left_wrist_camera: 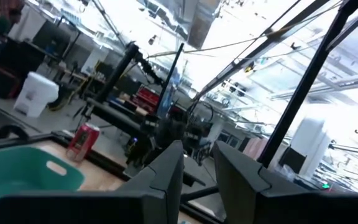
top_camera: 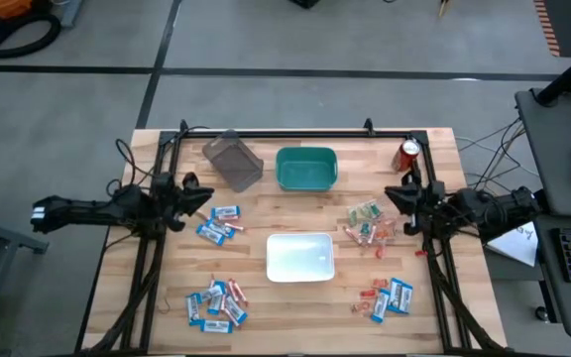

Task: Sort candy
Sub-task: Put the white chocolate bar into the white bin

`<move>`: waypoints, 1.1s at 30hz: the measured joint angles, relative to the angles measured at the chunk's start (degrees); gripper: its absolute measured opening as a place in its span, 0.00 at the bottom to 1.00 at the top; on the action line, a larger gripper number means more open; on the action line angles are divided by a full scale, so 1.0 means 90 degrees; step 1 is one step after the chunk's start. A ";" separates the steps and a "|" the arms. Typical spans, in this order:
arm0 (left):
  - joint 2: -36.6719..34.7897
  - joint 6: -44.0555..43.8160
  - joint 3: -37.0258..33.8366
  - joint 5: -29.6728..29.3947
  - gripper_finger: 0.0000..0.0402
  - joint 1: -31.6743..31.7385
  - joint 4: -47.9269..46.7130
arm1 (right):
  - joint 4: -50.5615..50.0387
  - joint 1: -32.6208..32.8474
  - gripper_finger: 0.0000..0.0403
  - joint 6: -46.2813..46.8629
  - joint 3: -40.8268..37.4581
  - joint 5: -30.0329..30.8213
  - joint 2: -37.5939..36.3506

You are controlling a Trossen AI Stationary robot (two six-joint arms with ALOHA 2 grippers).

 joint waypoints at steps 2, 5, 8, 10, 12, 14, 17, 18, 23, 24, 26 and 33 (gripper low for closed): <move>0.0302 -0.0108 0.0000 -0.0005 0.19 -0.0005 0.0285 | -0.0422 0.0000 0.08 0.0182 0.0281 0.0495 0.0046; 0.0903 -0.0246 0.0006 0.0000 0.19 -0.0044 0.0876 | -0.1481 0.0000 0.08 0.0353 0.0726 0.1104 0.0202; 0.1446 -0.0227 0.0112 -0.0052 0.19 -0.0046 0.0982 | -0.2438 0.0000 0.08 0.0738 0.1158 0.1514 0.0347; 0.1737 -0.0442 0.0157 -0.0086 0.19 -0.0046 0.0986 | -0.3085 0.0000 0.08 0.1279 0.1492 0.1660 0.0401; 0.2019 -0.1395 0.0271 -0.0090 0.19 -0.0046 0.0992 | -0.3780 0.0000 0.08 0.1787 0.1815 0.1648 0.0440; 0.2270 -0.1919 0.0335 -0.0042 0.19 -0.0046 0.0910 | -0.4290 0.0000 0.08 0.2186 0.2079 0.1640 0.0483; 0.2619 -0.1922 0.0614 0.0694 0.19 -0.0048 0.0347 | -0.4620 0.0000 0.08 0.2390 0.2257 0.1637 0.0531; 0.2742 -0.1909 0.0736 0.0886 0.19 -0.0080 0.0044 | -0.4625 0.0000 0.08 0.2387 0.2266 0.1636 0.0547; 0.3435 -0.1544 0.1701 0.1096 0.19 -0.0167 -0.2069 | -0.4663 0.0000 0.08 0.2338 0.2264 0.1635 0.0580; 0.3563 -0.1351 0.1941 0.1160 0.19 -0.0165 -0.2715 | -0.4692 0.0000 0.08 0.2325 0.2262 0.1631 0.0580; 0.3828 -0.0993 0.2447 0.1280 0.19 -0.0187 -0.4181 | -0.4717 0.0000 0.08 0.2322 0.2262 0.1636 0.0586; 0.4622 0.0047 0.3872 0.1246 0.19 -0.0732 -0.7538 | -0.4756 0.0000 0.08 0.2368 0.2262 0.1635 0.0599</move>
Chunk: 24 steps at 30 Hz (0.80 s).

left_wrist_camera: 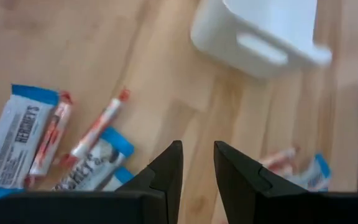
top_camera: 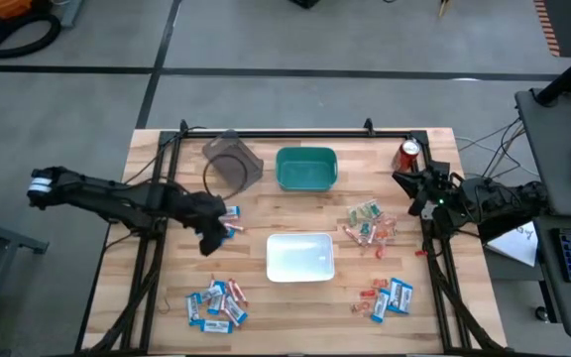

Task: Sort candy
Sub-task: Put the white chocolate bar into the white bin

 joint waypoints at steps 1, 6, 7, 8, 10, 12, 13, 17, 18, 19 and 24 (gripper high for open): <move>0.0079 0.0120 0.0109 -0.0005 0.19 -0.0099 -0.0126 | 0.0000 0.0000 0.08 0.0000 0.0000 -0.0001 0.0000; 0.0471 0.1019 0.0442 -0.0022 0.21 -0.0438 -0.0313 | 0.0007 0.0000 0.08 0.0010 0.0000 0.0001 0.0000; 0.0552 0.1028 0.0456 -0.0022 0.22 -0.0455 -0.0317 | 0.0008 0.0000 0.08 0.0010 0.0000 -0.0001 0.0000; 0.0641 0.1015 0.0466 -0.0022 0.23 -0.0463 -0.0331 | 0.0010 0.0000 0.08 0.0007 0.0000 0.0001 0.0000; 0.0832 0.0915 0.0459 -0.0029 0.27 -0.0461 -0.0377 | 0.0012 0.0000 0.08 0.0005 0.0000 0.0001 0.0000; 0.1018 0.0765 0.0418 -0.0032 0.30 -0.0458 -0.0623 | 0.0012 0.0000 0.08 0.0002 0.0000 0.0001 0.0000; 0.1126 0.0684 0.0401 -0.0033 0.33 -0.0460 -0.0787 | 0.0012 0.0000 0.08 0.0002 0.0000 0.0003 0.0000; 0.1432 0.0625 0.0385 -0.0021 0.41 -0.0464 -0.1156 | 0.0012 0.0000 0.08 0.0002 0.0000 0.0004 0.0000; 0.1483 0.0673 0.0385 -0.0022 0.42 -0.0477 -0.1195 | 0.0012 0.0000 0.08 0.0002 0.0000 0.0001 0.0000; 0.1525 0.0715 0.0385 -0.0024 0.43 -0.0478 -0.1231 | 0.0012 0.0000 0.08 0.0007 0.0000 0.0002 0.0000; 0.1779 0.0919 0.0372 -0.0543 0.43 -0.0478 -0.1528 | 0.0012 0.0000 0.08 0.0010 0.0000 0.0002 0.0000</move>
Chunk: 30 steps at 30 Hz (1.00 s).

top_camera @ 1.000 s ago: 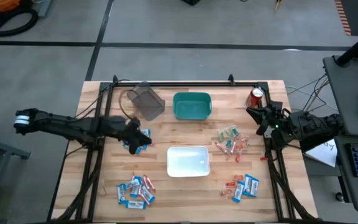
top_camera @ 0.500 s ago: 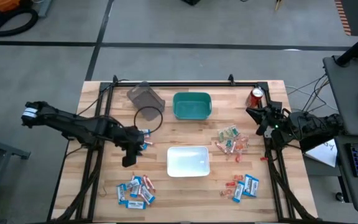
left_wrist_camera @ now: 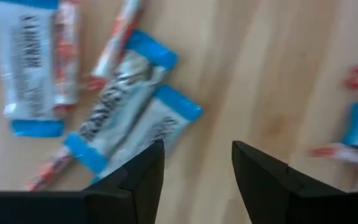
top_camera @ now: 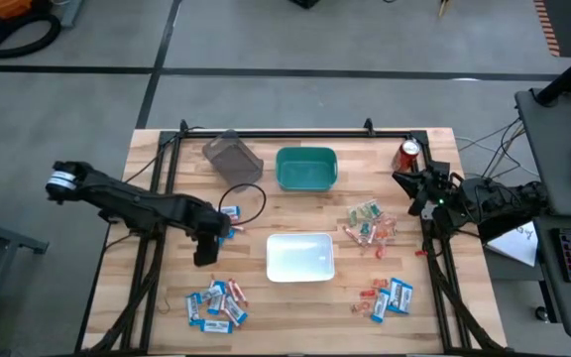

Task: Sort candy
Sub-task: Put the white chocolate bar into the white bin

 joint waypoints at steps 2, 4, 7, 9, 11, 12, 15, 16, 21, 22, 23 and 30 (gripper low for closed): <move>0.0103 0.0114 -0.0001 -0.0252 0.42 0.0002 -0.0050 | 0.0000 0.0000 0.08 0.0002 0.0000 -0.0001 0.0000; 0.0218 0.0221 -0.0001 -0.0398 0.42 0.0002 -0.0072 | 0.0000 0.0000 0.08 0.0012 0.0000 -0.0002 0.0000; 0.0395 0.0359 -0.0001 -0.0476 0.42 0.0000 -0.0072 | 0.0000 0.0000 0.08 0.0073 0.0000 -0.0006 0.0000; 0.0529 0.0419 -0.0001 -0.0484 0.42 0.0000 -0.0077 | -0.0002 0.0001 0.08 0.0075 0.0000 -0.0015 0.0000; 0.0648 0.0470 -0.0004 -0.0487 0.42 0.0001 -0.0082 | -0.0001 0.0000 0.08 0.0073 0.0000 -0.0028 0.0000; 0.0706 0.0497 -0.0010 -0.0499 0.42 0.0000 -0.0079 | -0.0001 0.0000 0.08 0.0073 0.0000 -0.0045 0.0000; 0.0876 0.0532 -0.0071 -0.0722 0.42 0.0000 -0.0087 | -0.0002 0.0000 0.08 0.0073 0.0000 -0.0052 0.0000; 0.0929 0.0535 -0.0086 -0.0789 0.42 0.0000 -0.0084 | -0.0002 0.0002 0.08 0.0072 0.0000 -0.0049 0.0000; 0.1183 0.0530 -0.0088 -0.0827 0.42 0.0002 -0.0046 | -0.0004 0.0000 0.08 0.0213 0.0000 -0.0052 0.0000; 0.1235 0.0530 -0.0088 -0.0827 0.42 0.0002 -0.0037 | -0.0005 0.0001 0.08 0.0222 0.0000 -0.0052 0.0000; 0.1296 0.0527 -0.0088 -0.0827 0.42 0.0002 -0.0022 | -0.0005 0.0001 0.08 0.0223 0.0000 -0.0052 0.0000; 0.1573 0.0518 -0.0059 -0.0799 0.38 0.0000 -0.0014 | -0.0007 0.0000 0.08 0.0241 0.0000 -0.0059 0.0000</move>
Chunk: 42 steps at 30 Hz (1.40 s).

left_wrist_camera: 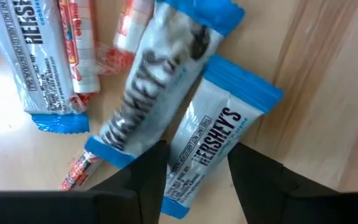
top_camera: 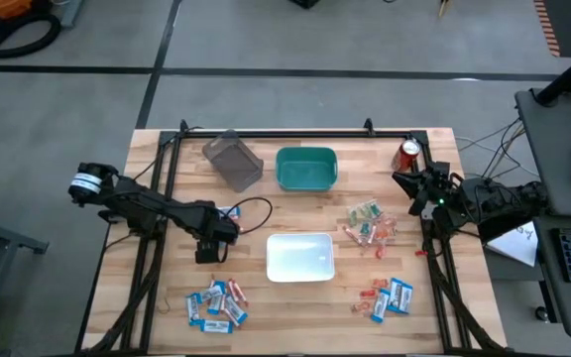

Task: Sort candy
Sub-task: Put the white chocolate bar into the white bin

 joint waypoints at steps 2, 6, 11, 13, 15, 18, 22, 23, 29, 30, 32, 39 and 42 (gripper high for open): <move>-0.0041 0.0011 0.0000 0.0028 0.34 0.0000 0.0007 | 0.0000 0.0002 0.08 0.0052 0.0000 -0.0015 0.0000; -0.0197 0.0017 -0.0015 0.0029 0.21 -0.0002 0.0032 | -0.0001 0.0002 0.08 0.0087 0.0000 -0.0177 0.0000; -0.0390 0.0017 -0.0019 0.0090 0.04 0.0002 -0.0013 | -0.0007 0.0004 0.08 0.0099 0.0000 -0.0352 0.0000; -0.0446 0.0008 -0.0019 0.0142 0.03 0.0002 -0.0035 | -0.0007 0.0004 0.08 0.0099 0.0000 -0.0351 0.0000; -0.0482 -0.0009 -0.0019 0.0233 0.03 0.0001 -0.0037 | -0.0005 0.0004 0.08 0.0102 0.0000 -0.0350 0.0000; -0.0574 -0.0023 -0.0019 0.0531 0.03 -0.0008 -0.0057 | -0.0005 0.0004 0.08 0.0102 0.0000 -0.0354 0.0000; -0.0814 -0.0025 0.0004 0.0961 0.02 -0.0015 -0.0053 | 0.0007 0.0004 0.08 0.0148 0.0000 -0.0474 0.0000; -0.0873 -0.0040 0.0051 0.1024 0.02 -0.0020 -0.0052 | 0.0007 0.0004 0.08 0.0163 0.0000 -0.0474 0.0000; -0.1192 -0.0042 0.0609 0.1010 0.02 -0.0024 0.0797 | 0.0010 0.0004 0.08 0.0167 0.0000 -0.0472 0.0000; -0.1245 0.0041 0.0668 0.0981 0.02 -0.0024 0.1188 | 0.0009 0.0004 0.08 0.0165 0.0000 -0.0472 0.0000; -0.1333 0.0300 0.0717 0.0834 0.03 -0.0024 0.2306 | 0.0010 0.0004 0.08 0.0165 0.0000 -0.0469 0.0000; -0.1125 0.1316 0.0527 0.0567 0.05 -0.0022 0.6461 | 0.0007 0.0004 0.08 0.0153 0.0000 -0.0467 0.0000; -0.0831 0.1355 0.0528 0.0368 0.05 -0.0022 0.7384 | 0.0007 0.0004 0.08 0.0152 0.0000 -0.0467 0.0000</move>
